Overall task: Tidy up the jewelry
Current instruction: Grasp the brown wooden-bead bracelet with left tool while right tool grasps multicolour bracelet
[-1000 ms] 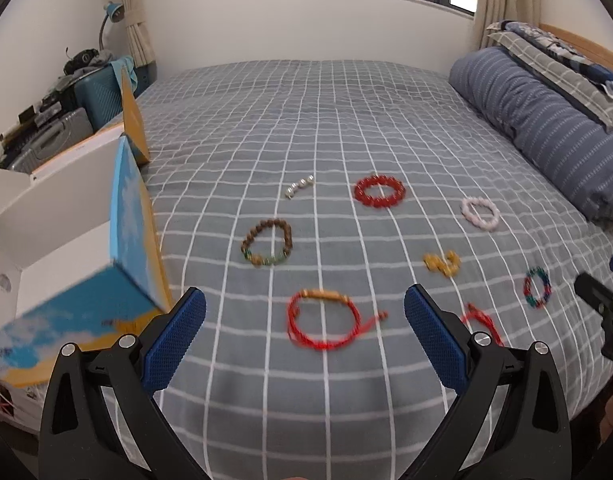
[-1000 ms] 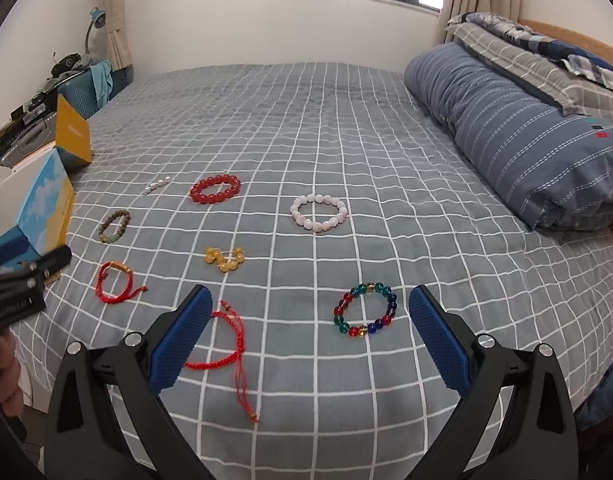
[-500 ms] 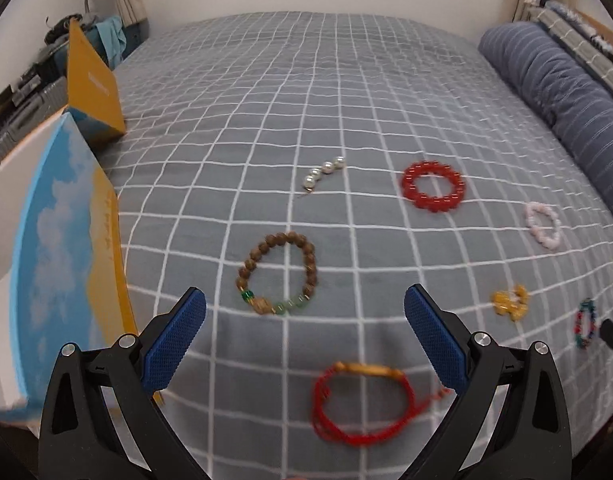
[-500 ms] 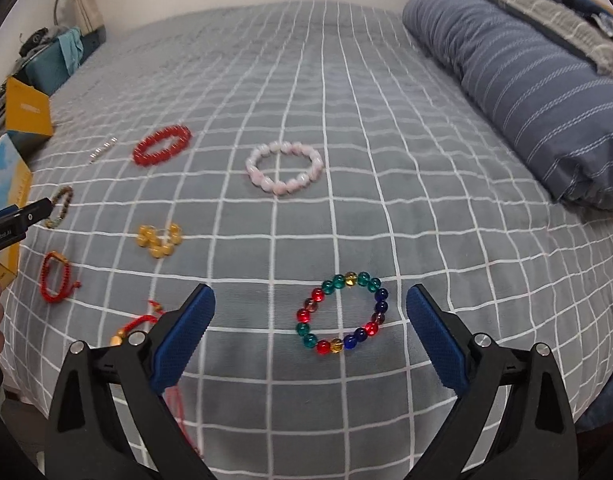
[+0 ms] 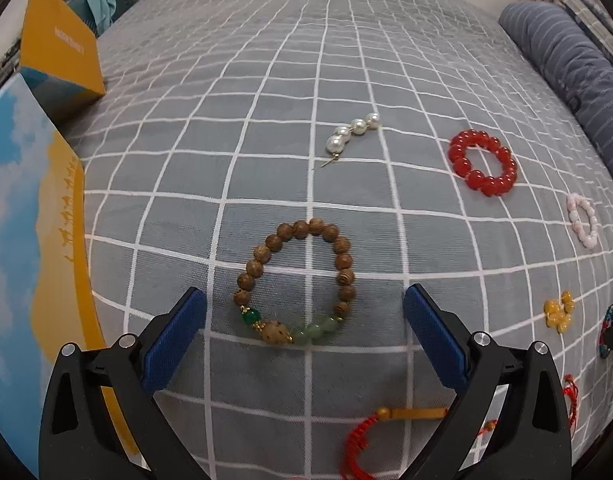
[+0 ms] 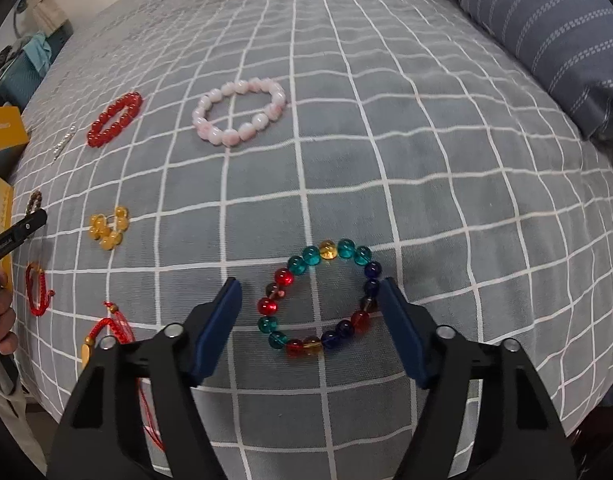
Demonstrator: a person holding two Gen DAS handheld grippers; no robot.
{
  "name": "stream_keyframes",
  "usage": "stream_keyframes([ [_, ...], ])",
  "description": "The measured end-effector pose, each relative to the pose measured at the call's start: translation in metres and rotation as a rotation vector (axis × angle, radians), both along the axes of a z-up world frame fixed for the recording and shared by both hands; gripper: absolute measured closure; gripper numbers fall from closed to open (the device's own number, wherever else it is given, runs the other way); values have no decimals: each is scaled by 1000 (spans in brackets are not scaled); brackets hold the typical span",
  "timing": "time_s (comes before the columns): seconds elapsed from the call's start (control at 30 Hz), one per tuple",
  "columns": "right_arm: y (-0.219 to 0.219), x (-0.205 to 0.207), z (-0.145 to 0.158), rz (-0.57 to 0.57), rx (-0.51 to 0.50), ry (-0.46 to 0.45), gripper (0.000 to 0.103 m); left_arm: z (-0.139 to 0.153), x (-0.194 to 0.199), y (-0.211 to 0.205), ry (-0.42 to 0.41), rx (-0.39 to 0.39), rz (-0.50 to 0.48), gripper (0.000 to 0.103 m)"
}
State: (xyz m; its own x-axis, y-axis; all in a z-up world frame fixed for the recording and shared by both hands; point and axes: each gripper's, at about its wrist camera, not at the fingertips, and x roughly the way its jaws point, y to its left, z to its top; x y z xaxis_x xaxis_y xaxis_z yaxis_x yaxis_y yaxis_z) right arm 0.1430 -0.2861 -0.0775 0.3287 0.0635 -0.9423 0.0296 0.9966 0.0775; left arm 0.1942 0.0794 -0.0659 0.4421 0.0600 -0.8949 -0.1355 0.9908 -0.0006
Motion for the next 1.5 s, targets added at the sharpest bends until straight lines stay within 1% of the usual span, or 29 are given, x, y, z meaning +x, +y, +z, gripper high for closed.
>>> stream_keyframes([
  [0.07,1,3,-2,-6,-4,11,47,0,1,-1,-1,7,-5,8],
  [0.1,0,3,-3,-7,4,17,51,1,-1,-4,1,10,-9,10],
  [0.17,0,4,-5,-10,9,27,55,2,0,-4,6,-5,-19,17],
  [0.23,0,4,-5,-13,9,30,60,2,2,-4,15,-18,-26,28],
  [0.33,1,3,-6,-14,8,32,65,3,3,-4,22,-34,-31,39],
  [0.4,2,5,-6,-14,5,31,72,4,3,-2,21,-40,-25,46],
  [0.43,2,4,-6,-14,0,30,76,4,3,-2,20,-39,-23,53],
  [0.47,2,5,-6,-14,-1,28,80,4,3,-2,20,-37,-22,57],
  [0.5,2,4,-6,-14,-2,26,84,5,2,-4,20,-32,-21,67],
  [0.53,2,4,-5,-12,-3,24,84,6,1,-5,18,-31,-26,81],
  [0.57,2,4,-5,-12,-4,23,84,6,1,-5,19,-32,-28,89],
  [0.73,1,6,-5,-17,4,16,84,11,-1,-3,13,-48,-32,89],
  [0.97,-2,2,-1,-20,12,7,84,17,-4,-4,1,-42,-40,89],
  [1.17,-1,0,7,-19,1,-16,85,26,-9,-7,-21,-22,-29,89],
  [1.23,-1,-1,10,-16,-6,-24,103,29,-11,-8,-30,-17,-30,89],
  [1.5,-1,-2,20,-14,-16,-45,103,39,-15,-15,-46,-3,-42,89],
])
